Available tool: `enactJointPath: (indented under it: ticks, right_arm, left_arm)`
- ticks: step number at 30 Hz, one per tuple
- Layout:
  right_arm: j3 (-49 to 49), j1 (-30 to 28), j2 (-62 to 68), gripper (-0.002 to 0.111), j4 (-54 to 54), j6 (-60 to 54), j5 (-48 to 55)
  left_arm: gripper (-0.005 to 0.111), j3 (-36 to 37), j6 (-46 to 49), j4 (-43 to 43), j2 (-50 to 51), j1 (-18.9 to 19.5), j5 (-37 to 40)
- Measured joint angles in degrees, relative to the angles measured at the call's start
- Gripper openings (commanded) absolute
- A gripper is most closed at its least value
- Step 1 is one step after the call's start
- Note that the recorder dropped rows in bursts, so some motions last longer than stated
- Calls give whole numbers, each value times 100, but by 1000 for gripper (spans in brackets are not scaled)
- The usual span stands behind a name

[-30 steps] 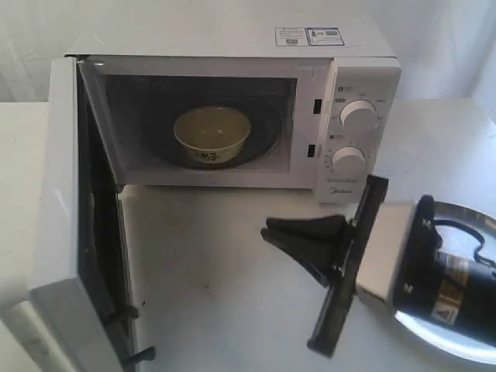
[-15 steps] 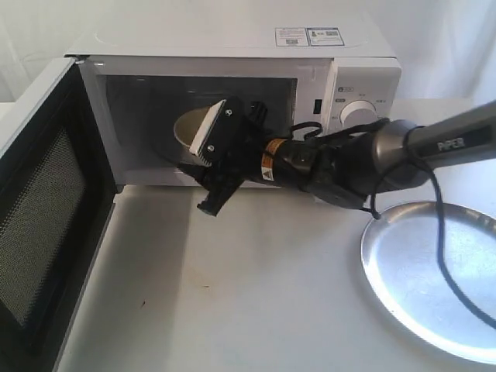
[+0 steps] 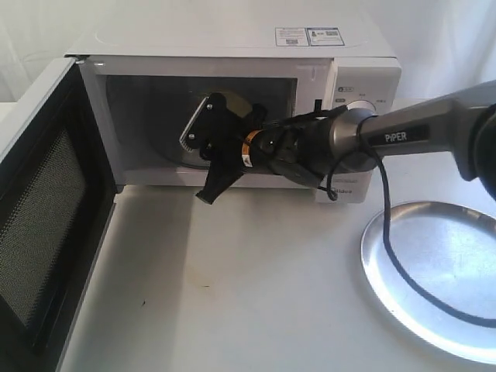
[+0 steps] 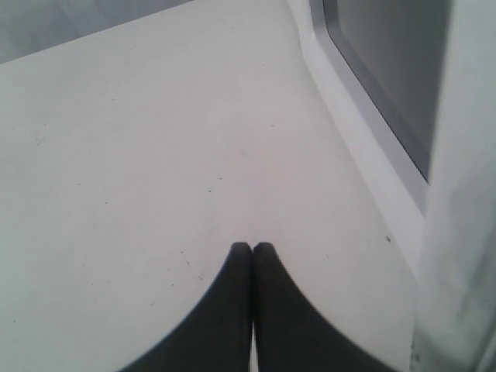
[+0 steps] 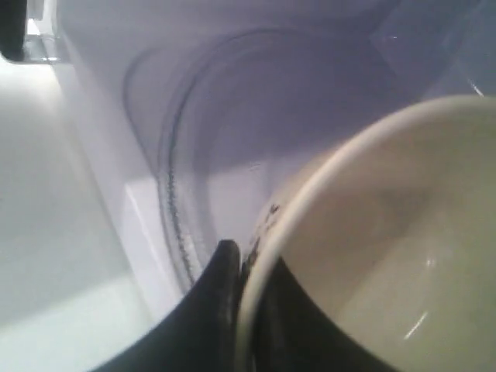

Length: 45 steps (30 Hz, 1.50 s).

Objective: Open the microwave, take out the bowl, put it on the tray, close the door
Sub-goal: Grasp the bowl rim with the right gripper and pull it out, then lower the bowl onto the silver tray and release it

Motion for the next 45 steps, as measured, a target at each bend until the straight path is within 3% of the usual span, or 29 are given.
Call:
enactJointPath:
  ticks: [5, 9, 12, 17, 22, 27, 42, 45]
  right_arm:
    - [23, 578, -627, 0, 0, 155, 1978]
    - [141, 1117, -1174, 0, 11, -141, 4468]
    - [245, 1214, -1355, 0, 218, -146, 6325]
    - [813, 1057, -1536, 0, 185, 283, 7723]
    - [1675, 447, -1533, 0, -475, 1496, 7976]
    - [2476, 250, -1520, 0, -644, 2447, 7762]
    - [2839, 250, -1520, 0, -1016, 2616, 6416]
    - [2839, 317, -1520, 8, -1167, 2606, 6291]
  left_arm:
    - [0, 0, 0, 0, 0, 0, 0]
    - [0, 0, 0, 0, 0, 0, 0]
    - [0, 0, 0, 0, 0, 0, 0]
    - [0, 0, 0, 0, 0, 0, 0]
    - [0, 0, 0, 0, 0, 0, 0]
    - [0, 0, 0, 0, 0, 0, 0]
    - [0, 0, 0, 0, 0, 0, -9]
    - [0, 0, 0, 0, 0, 0, -9]
